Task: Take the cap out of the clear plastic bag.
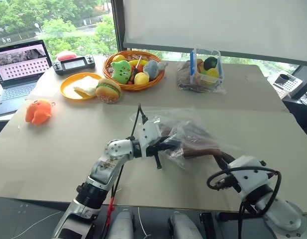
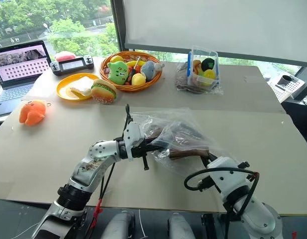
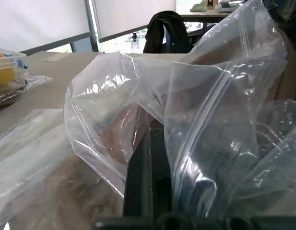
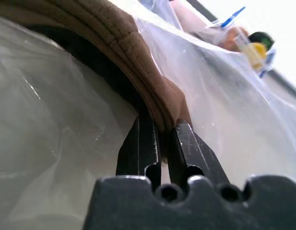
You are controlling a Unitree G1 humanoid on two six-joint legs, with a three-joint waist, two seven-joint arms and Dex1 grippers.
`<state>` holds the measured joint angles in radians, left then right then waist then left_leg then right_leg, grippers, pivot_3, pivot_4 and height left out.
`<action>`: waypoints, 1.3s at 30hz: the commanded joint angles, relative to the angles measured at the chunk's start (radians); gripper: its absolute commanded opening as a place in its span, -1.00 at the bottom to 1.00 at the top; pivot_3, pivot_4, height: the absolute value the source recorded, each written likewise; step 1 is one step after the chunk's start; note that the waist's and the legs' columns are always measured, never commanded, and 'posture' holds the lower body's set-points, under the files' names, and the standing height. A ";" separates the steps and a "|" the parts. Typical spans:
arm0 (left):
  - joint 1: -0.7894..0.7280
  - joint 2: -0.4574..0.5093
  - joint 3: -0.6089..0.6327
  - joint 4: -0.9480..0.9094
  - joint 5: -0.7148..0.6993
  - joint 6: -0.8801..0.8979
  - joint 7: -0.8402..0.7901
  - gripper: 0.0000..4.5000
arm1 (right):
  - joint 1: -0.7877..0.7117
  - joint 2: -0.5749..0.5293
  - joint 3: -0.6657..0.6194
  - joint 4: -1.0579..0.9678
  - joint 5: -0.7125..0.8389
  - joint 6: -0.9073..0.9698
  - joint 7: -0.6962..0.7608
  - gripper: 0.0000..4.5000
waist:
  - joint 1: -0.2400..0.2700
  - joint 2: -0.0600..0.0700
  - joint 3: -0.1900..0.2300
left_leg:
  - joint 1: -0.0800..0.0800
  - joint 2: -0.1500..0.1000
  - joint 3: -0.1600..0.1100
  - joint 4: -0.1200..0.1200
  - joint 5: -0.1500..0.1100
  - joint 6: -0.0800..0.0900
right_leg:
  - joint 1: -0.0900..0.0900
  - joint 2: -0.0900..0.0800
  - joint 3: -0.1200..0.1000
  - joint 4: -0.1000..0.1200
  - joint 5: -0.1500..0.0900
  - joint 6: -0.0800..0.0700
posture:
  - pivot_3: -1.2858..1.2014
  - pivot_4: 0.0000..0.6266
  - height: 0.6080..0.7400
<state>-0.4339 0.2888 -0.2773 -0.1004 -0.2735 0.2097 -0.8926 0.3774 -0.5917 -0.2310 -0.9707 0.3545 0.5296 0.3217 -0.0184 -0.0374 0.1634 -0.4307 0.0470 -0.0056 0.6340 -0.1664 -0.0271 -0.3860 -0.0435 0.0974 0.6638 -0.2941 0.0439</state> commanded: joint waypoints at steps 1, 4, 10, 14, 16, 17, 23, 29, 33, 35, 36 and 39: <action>-0.008 -0.005 -0.010 0.012 0.009 -0.014 -0.007 -1.00 | 0.003 -0.206 -0.171 -0.077 0.605 -0.109 -0.127 -1.00 | 0.001 0.000 0.000 | 0.000 0.000 0.000 0.000 0.000 0.000 | 0.001 0.000 0.000 0.000 0.000 0.000 | 0.03 -0.52 1.00; -0.012 -0.007 -0.010 0.021 0.010 -0.020 -0.008 -1.00 | 0.061 -0.333 -0.336 -0.077 0.983 -0.146 -0.154 -1.00 | 0.002 0.001 0.001 | 0.001 -0.001 0.000 -0.001 0.000 0.000 | 0.001 0.000 0.000 0.000 0.000 0.000 | 0.03 -0.52 1.00; -0.019 -0.011 -0.008 0.033 0.013 -0.031 -0.015 -1.00 | 0.075 -0.317 -0.642 -0.077 1.562 -0.098 -0.114 -1.00 | 0.005 0.001 0.001 | 0.000 -0.001 -0.002 0.000 0.000 0.000 | 0.003 0.001 -0.001 -0.001 -0.001 0.001 | 0.03 -0.52 1.00; -0.018 -0.013 -0.008 0.031 0.015 -0.031 -0.015 -1.00 | 0.042 -0.176 -0.629 -0.077 1.618 -0.177 -0.138 -1.00 | 0.005 0.001 0.001 | 0.000 -0.001 -0.003 0.000 0.000 0.000 | 0.003 0.001 -0.001 -0.001 -0.004 0.006 | 0.03 -0.52 1.00; -0.018 -0.013 -0.008 0.029 0.016 -0.031 -0.014 -1.00 | 0.001 -0.091 -0.584 -0.077 1.618 -0.245 -0.205 -1.00 | 0.003 0.001 0.001 | 0.000 0.000 -0.003 0.000 0.000 0.000 | 0.003 0.001 -0.001 -0.001 -0.004 0.006 | 0.03 -0.52 1.00; -0.017 -0.013 -0.008 0.028 0.016 -0.031 -0.014 -1.00 | -0.019 -0.052 -0.566 -0.077 1.612 -0.276 -0.256 -1.00 | 0.001 0.001 0.001 | 0.000 0.000 -0.003 0.000 0.000 0.000 | 0.003 0.001 -0.001 -0.001 -0.004 0.006 | 0.03 -0.52 1.00; -0.015 -0.009 -0.010 0.022 0.017 -0.028 -0.009 -1.00 | -0.162 0.057 -0.414 -0.027 1.356 -0.364 -0.512 -1.00 | -0.005 0.005 -0.001 | 0.001 0.000 -0.001 -0.001 0.000 0.000 | 0.002 0.001 0.000 -0.001 -0.004 0.006 | 0.03 -0.52 1.00; -0.013 0.033 -0.023 0.054 0.107 -0.184 -0.020 -1.00 | -0.348 0.034 -0.255 0.058 0.831 -0.310 -0.624 -1.00 | -0.006 0.007 -0.002 | 0.001 0.000 -0.001 -0.001 0.000 0.000 | -0.001 0.001 0.001 -0.001 -0.002 0.002 | 0.03 -0.52 1.00; -0.021 0.056 -0.020 0.104 0.157 -0.320 -0.025 -1.00 | -0.465 0.060 -0.231 0.132 0.672 -0.338 -0.671 -1.00 | -0.002 0.007 -0.002 | 0.001 0.000 -0.001 -0.003 0.000 0.000 | -0.001 0.001 0.001 -0.001 0.000 -0.001 | 0.03 -0.52 1.00; -0.028 0.068 -0.018 0.132 0.183 -0.403 -0.027 -1.00 | -0.518 0.076 -0.244 0.170 0.620 -0.346 -0.694 -1.00 | 0.000 0.007 -0.002 | 0.000 -0.001 0.000 -0.002 0.000 0.000 | -0.001 0.001 0.001 -0.001 0.000 0.000 | 0.03 -0.52 1.00; -0.034 0.073 -0.019 0.146 0.198 -0.446 -0.027 -1.00 | -0.544 0.095 -0.256 0.186 0.620 -0.356 -0.714 -1.00 | 0.001 0.007 -0.002 | 0.000 -0.001 0.000 -0.002 0.000 0.000 | -0.001 0.001 0.001 -0.001 0.000 -0.001 | 0.03 -0.52 1.00; -0.061 0.091 -0.023 0.214 0.271 -0.575 0.003 -1.00 | -0.615 0.200 -0.330 0.261 0.723 -0.421 -0.816 -1.00 | 0.004 0.007 -0.002 | 0.000 -0.001 0.000 -0.003 0.000 0.000 | -0.001 0.001 0.001 -0.001 0.000 -0.001 | 0.03 -0.52 1.00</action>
<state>-0.4802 0.3603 -0.3024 0.0814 -0.0500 -0.2794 -0.9056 -0.2078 -0.4208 -0.4447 -0.7428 1.0434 0.2023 -0.4187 -0.0144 -0.0302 0.1616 -0.4306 0.0467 -0.0058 0.6314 -0.1662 -0.0268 -0.3870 -0.0426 0.0986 0.6632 -0.2941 0.0431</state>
